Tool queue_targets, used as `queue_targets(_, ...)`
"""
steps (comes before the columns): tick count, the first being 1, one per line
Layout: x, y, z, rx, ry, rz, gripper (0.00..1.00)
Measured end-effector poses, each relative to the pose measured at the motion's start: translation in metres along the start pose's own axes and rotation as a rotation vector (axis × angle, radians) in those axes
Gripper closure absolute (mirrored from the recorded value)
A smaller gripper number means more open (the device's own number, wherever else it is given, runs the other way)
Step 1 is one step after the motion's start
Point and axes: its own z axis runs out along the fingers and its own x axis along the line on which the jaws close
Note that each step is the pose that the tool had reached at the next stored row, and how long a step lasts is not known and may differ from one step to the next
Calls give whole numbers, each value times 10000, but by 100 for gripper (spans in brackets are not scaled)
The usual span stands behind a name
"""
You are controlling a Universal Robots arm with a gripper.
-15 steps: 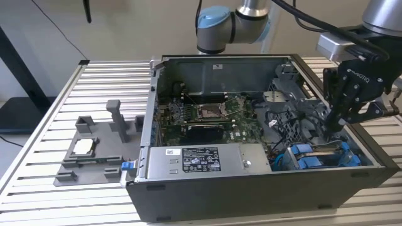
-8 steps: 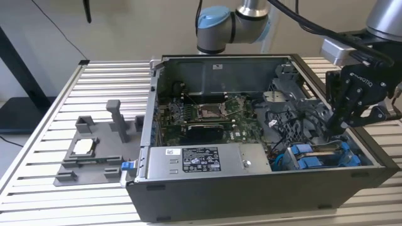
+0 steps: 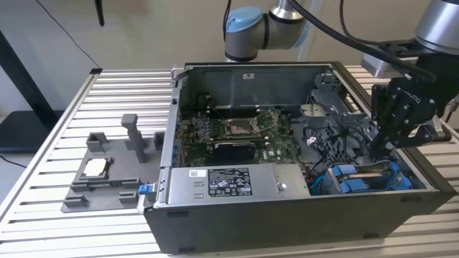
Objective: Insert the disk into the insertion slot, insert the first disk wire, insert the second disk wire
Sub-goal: 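Insert the first disk wire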
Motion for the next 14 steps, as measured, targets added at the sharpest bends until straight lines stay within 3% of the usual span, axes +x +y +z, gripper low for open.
queue_targets(4,2,-2,21,-38,-7,190,81)
queue_targets(9,11,-43,47,-150,-48,208,81)
queue_targets(11,17,-59,53,-247,-57,206,81)
queue_targets(14,29,-90,60,-454,-65,197,81)
